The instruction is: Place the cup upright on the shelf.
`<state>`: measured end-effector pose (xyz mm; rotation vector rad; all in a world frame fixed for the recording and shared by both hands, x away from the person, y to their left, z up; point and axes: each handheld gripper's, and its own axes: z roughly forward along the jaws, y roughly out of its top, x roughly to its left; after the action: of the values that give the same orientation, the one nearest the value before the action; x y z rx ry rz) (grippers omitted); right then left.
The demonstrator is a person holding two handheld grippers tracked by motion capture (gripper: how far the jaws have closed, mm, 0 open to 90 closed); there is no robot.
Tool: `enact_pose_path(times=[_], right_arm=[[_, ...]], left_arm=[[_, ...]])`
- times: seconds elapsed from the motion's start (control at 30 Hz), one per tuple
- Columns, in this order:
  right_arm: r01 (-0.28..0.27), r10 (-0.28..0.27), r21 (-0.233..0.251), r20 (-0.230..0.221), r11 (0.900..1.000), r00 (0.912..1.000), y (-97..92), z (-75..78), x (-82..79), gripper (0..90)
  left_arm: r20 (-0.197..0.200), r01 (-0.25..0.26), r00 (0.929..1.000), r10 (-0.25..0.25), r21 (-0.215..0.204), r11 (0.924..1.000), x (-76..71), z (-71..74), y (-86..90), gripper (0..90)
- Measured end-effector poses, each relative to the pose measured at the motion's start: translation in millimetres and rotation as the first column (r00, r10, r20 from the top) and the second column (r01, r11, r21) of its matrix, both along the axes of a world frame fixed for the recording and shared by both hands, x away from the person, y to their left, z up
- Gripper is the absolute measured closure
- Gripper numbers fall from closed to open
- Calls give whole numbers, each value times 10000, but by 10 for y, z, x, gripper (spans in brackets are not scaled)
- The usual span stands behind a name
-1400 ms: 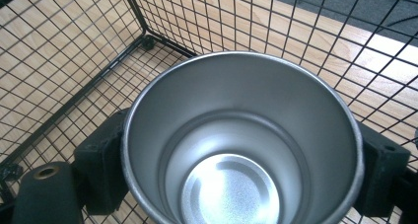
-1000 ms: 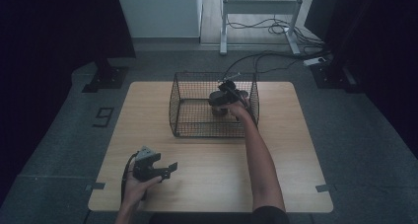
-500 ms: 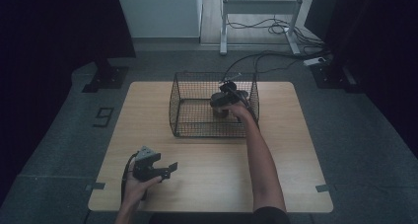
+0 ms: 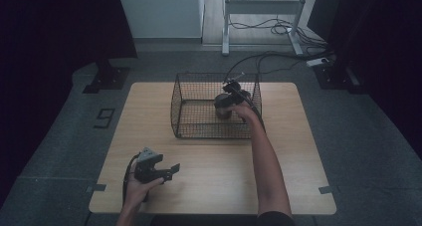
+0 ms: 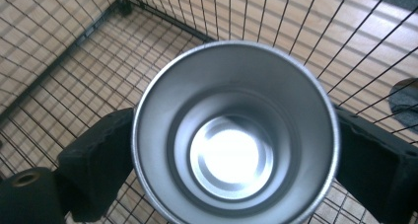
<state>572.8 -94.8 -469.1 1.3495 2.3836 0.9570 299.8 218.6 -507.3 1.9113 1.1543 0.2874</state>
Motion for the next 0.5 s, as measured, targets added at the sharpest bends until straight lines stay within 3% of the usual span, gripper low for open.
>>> enact_pose_path(times=[0.3,0.5], right_arm=[[285,-349,899,701,9955,9969,-90,128,-59,46],[-1,-199,1538,1286,9881,9915,-107,312,-173,72]], left_arm=[[20,-14,10000,14,-22,10000,1,6,1,151],[22,-25,10000,25,-7,10000,3,9,7,151]])
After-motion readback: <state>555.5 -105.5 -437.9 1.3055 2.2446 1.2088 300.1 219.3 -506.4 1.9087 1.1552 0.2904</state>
